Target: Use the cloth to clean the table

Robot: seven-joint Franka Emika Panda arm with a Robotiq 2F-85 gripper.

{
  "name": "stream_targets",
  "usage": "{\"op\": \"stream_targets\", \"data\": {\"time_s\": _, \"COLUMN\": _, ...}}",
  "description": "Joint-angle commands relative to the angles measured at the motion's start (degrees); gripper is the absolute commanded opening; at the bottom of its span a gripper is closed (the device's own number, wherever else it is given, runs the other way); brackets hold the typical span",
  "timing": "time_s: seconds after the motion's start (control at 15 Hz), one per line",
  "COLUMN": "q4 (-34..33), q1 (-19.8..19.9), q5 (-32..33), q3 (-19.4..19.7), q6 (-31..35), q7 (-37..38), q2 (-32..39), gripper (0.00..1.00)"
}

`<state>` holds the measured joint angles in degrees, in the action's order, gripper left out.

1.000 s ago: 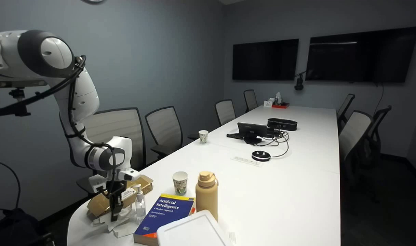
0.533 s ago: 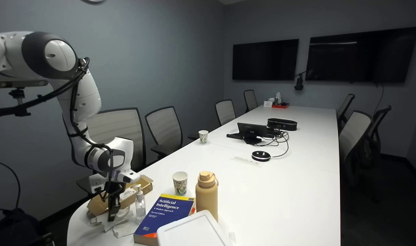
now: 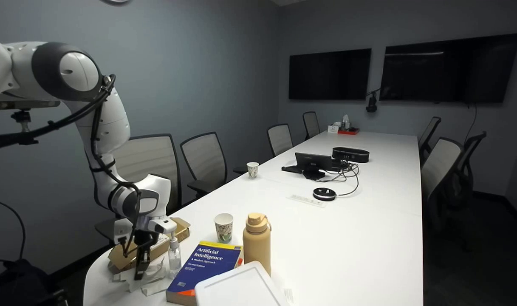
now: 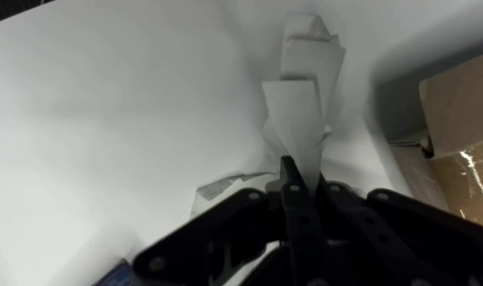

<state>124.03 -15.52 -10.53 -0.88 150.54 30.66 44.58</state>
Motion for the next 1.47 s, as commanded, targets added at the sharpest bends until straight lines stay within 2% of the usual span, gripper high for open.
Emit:
{"op": "stream_targets", "data": {"time_s": 0.0, "q4": 1.7, "q1": 0.1, "q5": -1.4, "q3": 0.3, "q6": -0.3, "q7": 0.3, "q2": -1.3, "gripper": 0.01}}
{"op": "stream_targets", "data": {"time_s": 0.27, "q4": 1.7, "q1": 0.0, "q5": -1.4, "q3": 0.6, "q6": -0.6, "q7": 0.6, "q2": -1.4, "gripper": 0.01}}
{"op": "stream_targets", "data": {"time_s": 0.8, "q4": -0.5, "q1": 2.8, "q5": -4.7, "q3": -4.4, "q6": 3.2, "q7": -3.6, "q2": -0.5, "gripper": 0.01}}
{"op": "stream_targets", "data": {"time_s": 1.4, "q4": 1.1, "q1": 3.1, "q5": -6.3, "q3": -4.3, "q6": 1.5, "q7": -2.9, "q2": -1.5, "gripper": 0.01}}
